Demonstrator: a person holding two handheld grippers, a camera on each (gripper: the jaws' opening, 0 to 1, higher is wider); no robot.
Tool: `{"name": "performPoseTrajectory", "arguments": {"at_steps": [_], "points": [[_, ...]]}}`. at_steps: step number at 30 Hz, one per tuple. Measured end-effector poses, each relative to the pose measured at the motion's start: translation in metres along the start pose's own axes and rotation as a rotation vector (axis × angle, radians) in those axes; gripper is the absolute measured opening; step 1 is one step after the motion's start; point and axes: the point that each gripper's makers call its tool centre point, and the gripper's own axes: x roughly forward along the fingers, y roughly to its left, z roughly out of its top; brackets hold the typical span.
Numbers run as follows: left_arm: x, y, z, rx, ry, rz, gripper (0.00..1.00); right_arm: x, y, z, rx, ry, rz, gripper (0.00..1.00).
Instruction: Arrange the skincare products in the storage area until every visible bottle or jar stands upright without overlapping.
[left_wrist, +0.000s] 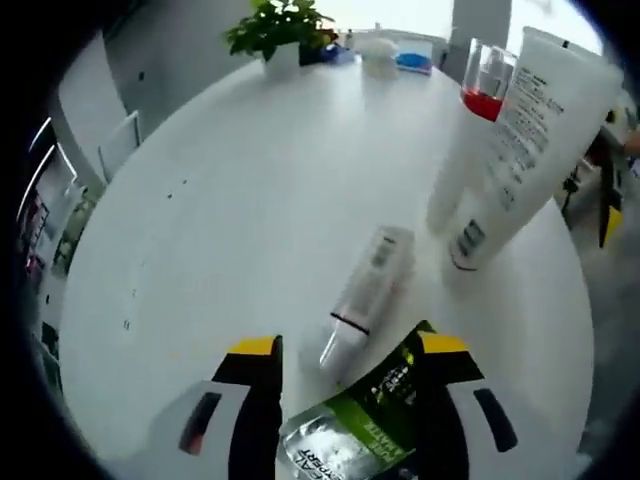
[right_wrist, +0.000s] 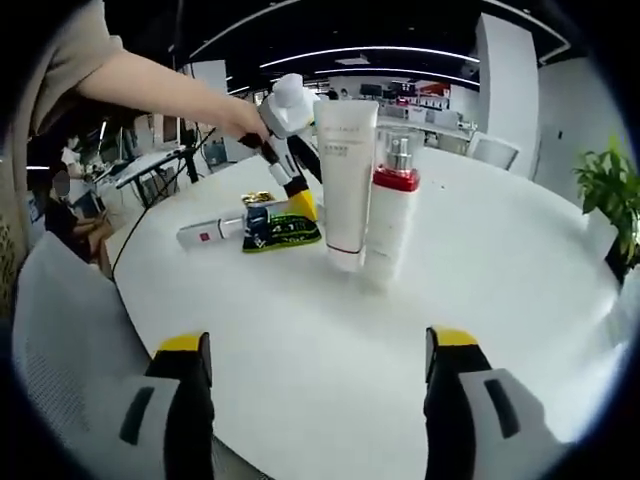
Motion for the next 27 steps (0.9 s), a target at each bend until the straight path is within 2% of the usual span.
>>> {"name": "performPoseTrajectory", "arguments": {"at_steps": [4,8,16,22,27], "points": [[0.008,0.003,-0.004,0.025,0.024,-0.013,0.42,0.001,-0.001,0.000,0.008,-0.001,-0.001,0.88],[0.012,0.002,-0.008,0.054,0.045,-0.039,0.33,0.002,-0.002,0.000,0.012,0.000,-0.001,0.88],[0.017,0.005,-0.012,0.077,0.064,-0.048,0.17,0.003,-0.002,0.000,0.009,0.009,0.001,0.87],[0.016,0.007,-0.012,0.072,0.069,-0.044,0.16,0.004,-0.002,-0.001,0.008,0.014,0.001,0.87],[0.013,0.008,-0.009,0.031,0.060,-0.031,0.15,0.004,-0.001,-0.001,0.007,0.016,0.003,0.87]]}}
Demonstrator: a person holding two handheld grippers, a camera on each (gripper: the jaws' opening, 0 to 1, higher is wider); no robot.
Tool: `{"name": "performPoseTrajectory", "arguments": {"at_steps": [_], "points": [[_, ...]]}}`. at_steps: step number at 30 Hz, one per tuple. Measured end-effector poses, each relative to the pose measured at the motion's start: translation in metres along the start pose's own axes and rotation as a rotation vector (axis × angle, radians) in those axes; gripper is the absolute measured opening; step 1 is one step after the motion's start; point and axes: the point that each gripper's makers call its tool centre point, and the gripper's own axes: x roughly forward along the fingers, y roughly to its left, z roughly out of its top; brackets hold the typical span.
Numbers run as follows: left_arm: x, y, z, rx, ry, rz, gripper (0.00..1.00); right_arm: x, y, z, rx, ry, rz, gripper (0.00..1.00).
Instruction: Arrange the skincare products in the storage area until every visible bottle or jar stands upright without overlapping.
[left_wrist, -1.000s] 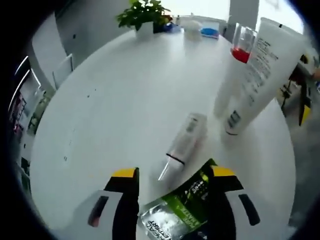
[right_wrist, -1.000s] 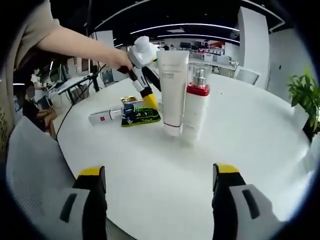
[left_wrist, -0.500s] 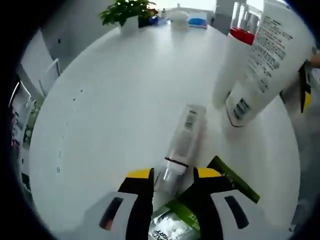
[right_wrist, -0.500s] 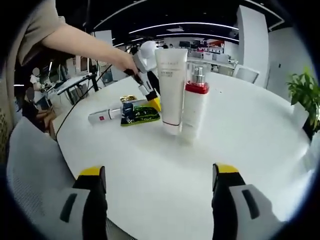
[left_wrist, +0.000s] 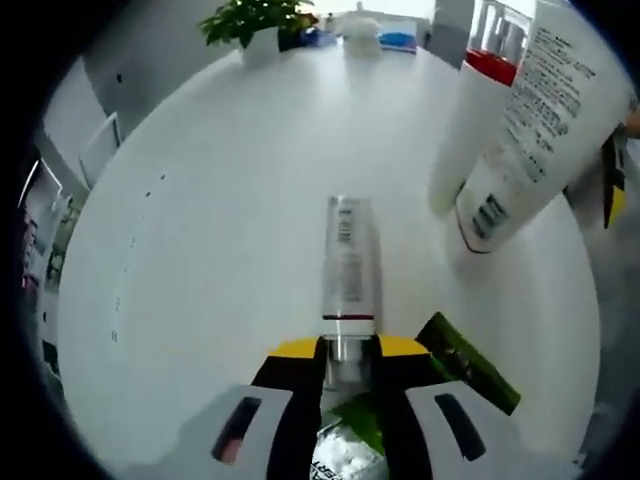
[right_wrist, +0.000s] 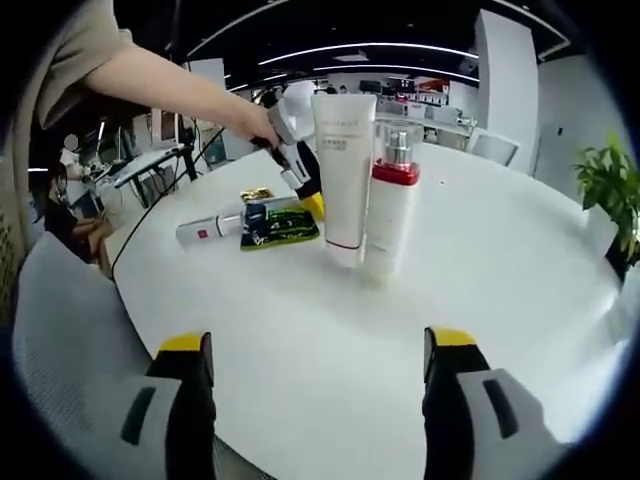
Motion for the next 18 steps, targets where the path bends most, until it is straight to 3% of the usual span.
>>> {"name": "performPoseTrajectory", "arguments": {"at_steps": [13,18], "points": [[-0.033,-0.004,-0.007,-0.047,0.003,0.031,0.15,0.000,0.004,0.000,-0.024,0.004,0.005,0.85],[-0.048,-0.007,-0.011,-0.103,-0.020,0.048,0.14,0.000,0.005,0.000,-0.030,0.002,0.007,0.85]]}}
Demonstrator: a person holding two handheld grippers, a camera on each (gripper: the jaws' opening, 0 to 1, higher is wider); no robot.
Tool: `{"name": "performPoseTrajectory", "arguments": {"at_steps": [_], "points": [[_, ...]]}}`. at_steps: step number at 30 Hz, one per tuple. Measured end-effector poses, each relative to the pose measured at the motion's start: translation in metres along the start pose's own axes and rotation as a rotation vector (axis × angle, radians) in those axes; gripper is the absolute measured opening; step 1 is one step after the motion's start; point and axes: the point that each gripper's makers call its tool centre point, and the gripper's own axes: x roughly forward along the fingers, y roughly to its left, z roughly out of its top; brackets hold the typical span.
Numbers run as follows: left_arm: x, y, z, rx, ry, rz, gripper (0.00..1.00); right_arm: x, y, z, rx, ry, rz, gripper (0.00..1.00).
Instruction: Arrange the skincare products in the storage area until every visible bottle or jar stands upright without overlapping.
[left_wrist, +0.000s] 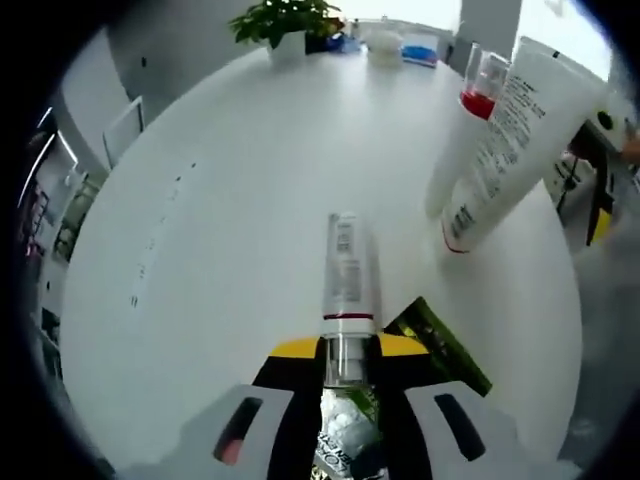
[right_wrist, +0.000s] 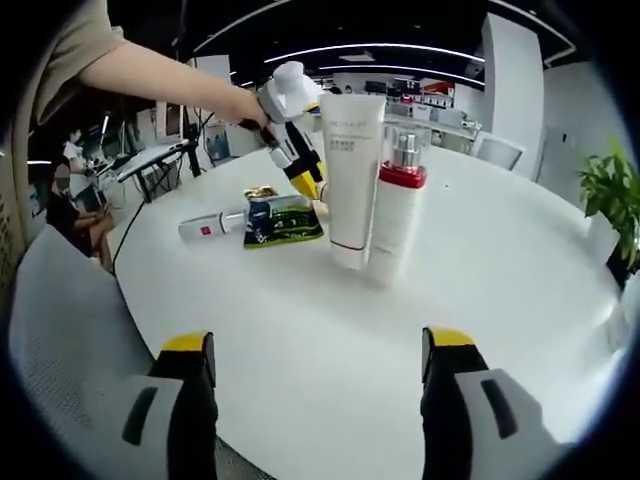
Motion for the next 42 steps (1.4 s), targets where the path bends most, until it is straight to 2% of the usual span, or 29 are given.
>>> {"name": "performPoseTrajectory", "arguments": {"at_steps": [18,32,42], "points": [[-0.045,-0.051,-0.023,-0.038,-0.006,0.006,0.15,0.000,0.015,0.003,-0.061,-0.004,0.042,0.82],[-0.086,-0.109,-0.036,0.006,-0.001,-0.004,0.14,-0.001,0.032,0.003,-0.129,0.011,0.098,0.81],[-0.103,-0.147,-0.041,0.002,-0.011,-0.015,0.14,-0.001,0.051,0.001,-0.200,0.029,0.170,0.80]]}}
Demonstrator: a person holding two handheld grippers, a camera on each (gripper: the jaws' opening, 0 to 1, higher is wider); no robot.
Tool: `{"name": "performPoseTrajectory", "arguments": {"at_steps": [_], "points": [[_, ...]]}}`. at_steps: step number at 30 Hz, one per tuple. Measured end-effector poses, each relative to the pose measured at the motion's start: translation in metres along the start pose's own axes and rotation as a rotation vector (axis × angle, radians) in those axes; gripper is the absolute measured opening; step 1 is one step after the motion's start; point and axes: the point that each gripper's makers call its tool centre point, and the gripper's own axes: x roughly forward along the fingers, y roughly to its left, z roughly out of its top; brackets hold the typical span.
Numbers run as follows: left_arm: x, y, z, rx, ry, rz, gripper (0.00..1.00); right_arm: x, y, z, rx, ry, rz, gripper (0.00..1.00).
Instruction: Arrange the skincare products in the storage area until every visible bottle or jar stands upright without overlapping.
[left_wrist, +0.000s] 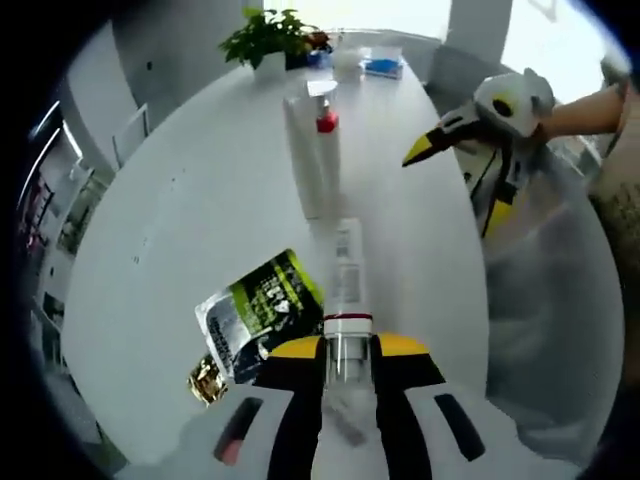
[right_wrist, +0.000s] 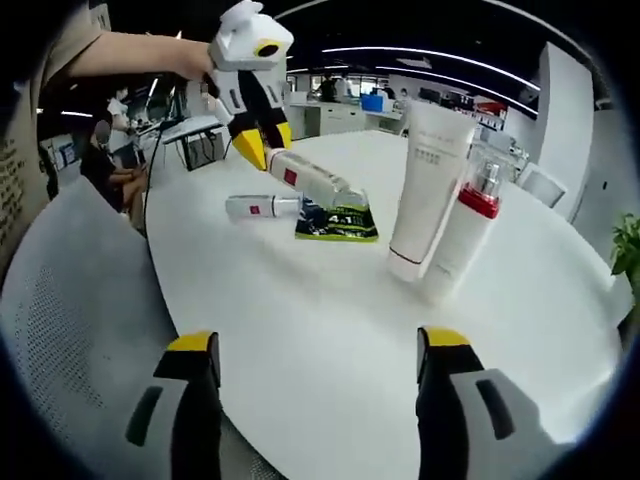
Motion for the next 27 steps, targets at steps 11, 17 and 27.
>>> {"name": "performPoseTrajectory", "arguments": {"at_steps": [11,17,27], "points": [[-0.011,-0.046,0.002,0.030,0.007,-0.044,0.14,-0.001,0.031,0.032,-0.089,-0.039,0.124,0.73],[-0.018,-0.065,0.004,0.045,0.006,-0.057,0.14,-0.006,0.039,0.064,-0.163,-0.084,0.183,0.68],[-0.023,-0.091,0.007,0.032,-0.011,-0.080,0.15,-0.012,0.054,0.090,-0.328,-0.084,0.294,0.49]]}}
